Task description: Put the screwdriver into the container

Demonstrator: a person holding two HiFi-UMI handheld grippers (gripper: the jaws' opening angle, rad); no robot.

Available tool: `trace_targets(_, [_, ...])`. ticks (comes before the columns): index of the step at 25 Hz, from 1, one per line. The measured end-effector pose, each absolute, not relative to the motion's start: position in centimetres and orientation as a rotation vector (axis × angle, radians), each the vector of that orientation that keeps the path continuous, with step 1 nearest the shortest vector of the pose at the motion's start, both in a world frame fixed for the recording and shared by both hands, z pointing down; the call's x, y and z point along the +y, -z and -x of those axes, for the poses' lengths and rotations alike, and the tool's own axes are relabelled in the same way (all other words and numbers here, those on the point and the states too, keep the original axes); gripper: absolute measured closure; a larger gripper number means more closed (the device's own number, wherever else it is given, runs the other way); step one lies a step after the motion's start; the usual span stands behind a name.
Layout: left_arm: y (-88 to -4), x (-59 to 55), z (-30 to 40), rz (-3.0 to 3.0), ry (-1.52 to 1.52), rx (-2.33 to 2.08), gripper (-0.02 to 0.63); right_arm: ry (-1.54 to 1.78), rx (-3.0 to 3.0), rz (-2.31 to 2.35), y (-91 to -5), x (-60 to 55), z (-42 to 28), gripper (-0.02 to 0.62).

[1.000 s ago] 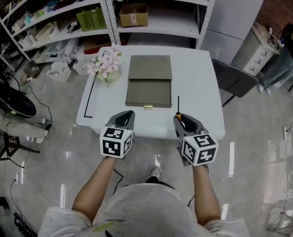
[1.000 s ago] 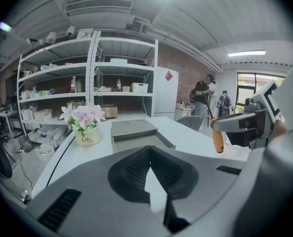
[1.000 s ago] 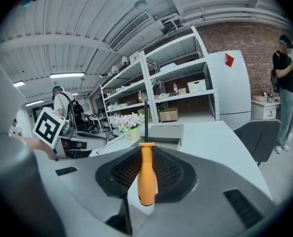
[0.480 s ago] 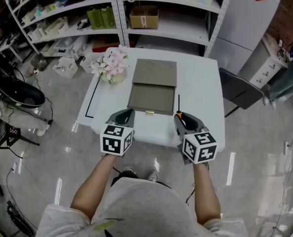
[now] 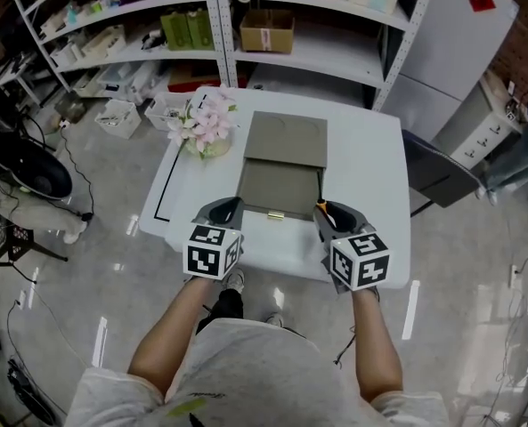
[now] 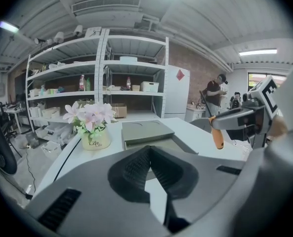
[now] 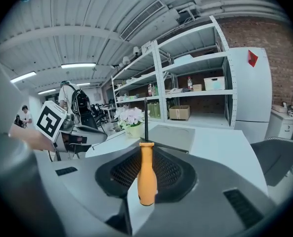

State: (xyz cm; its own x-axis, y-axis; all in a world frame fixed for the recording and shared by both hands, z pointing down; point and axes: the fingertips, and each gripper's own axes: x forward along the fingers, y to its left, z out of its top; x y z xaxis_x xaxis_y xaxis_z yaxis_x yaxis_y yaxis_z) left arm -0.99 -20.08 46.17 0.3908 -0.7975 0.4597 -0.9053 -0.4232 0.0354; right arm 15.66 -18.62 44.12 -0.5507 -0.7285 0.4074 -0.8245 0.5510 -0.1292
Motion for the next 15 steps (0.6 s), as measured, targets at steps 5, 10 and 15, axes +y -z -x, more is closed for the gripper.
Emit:
trace_targets(5, [-47.2, -23.1, 1.5, -2.387, -0.546, -1.446, 0.6, -0.415, -2.415, -1.235, -45.4, -21.2, -14.5, 0.522])
trace_targets(10, [-48.8, -26.1, 1.5, -2.401, -0.565, -1.34, 0.6, -0.387, -2.326, -1.189, -46.8, -23.9, -13.6, 0.52])
trace_targets(15, [-49.9, -28.4, 1.0, -2.423, -0.577, -1.252, 0.601, -0.375, -2.233, -1.125, -48.0, -26.0, -13.1, 0.522])
